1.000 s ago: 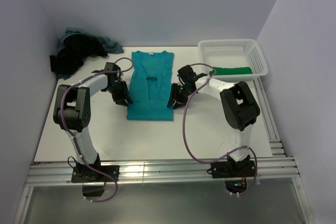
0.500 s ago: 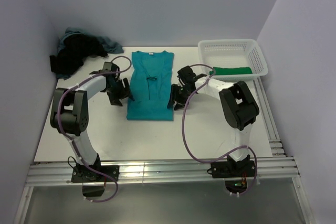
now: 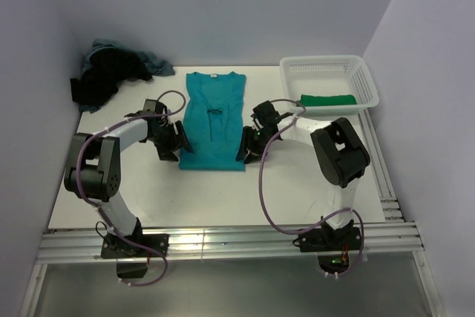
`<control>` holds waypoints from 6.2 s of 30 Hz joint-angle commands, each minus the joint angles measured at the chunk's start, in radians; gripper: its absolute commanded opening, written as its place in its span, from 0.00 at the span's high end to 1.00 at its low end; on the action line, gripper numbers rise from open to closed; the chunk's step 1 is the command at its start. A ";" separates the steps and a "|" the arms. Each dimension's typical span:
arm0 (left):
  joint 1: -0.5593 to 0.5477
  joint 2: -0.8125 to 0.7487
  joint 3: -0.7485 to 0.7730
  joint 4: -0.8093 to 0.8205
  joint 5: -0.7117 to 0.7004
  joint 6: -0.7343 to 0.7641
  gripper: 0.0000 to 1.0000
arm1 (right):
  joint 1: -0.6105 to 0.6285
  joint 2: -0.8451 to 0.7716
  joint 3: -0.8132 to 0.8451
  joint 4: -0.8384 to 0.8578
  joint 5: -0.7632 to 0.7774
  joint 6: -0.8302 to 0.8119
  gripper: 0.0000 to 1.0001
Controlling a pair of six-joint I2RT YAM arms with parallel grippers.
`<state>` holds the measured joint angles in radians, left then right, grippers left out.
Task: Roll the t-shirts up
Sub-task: Roll the tshirt
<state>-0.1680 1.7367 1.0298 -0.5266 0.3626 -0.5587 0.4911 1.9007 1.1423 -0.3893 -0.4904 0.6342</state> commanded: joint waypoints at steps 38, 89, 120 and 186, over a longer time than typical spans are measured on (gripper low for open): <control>0.027 -0.086 -0.205 0.011 0.004 0.002 0.77 | 0.032 -0.011 -0.104 0.017 -0.022 0.027 1.00; 0.035 -0.161 -0.001 -0.216 0.131 -0.193 0.99 | -0.026 -0.005 0.295 -0.526 -0.094 -0.195 1.00; 0.071 -0.181 -0.141 -0.227 0.200 -0.152 1.00 | -0.029 -0.031 0.128 -0.450 -0.166 -0.128 1.00; 0.058 -0.068 -0.007 -0.251 0.312 -0.210 1.00 | -0.088 0.138 0.430 -0.663 -0.218 -0.186 1.00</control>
<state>-0.1253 1.6333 0.9657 -0.7837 0.6254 -0.7933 0.4259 1.9980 1.4986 -1.0180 -0.6785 0.4511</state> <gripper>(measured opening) 0.046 0.008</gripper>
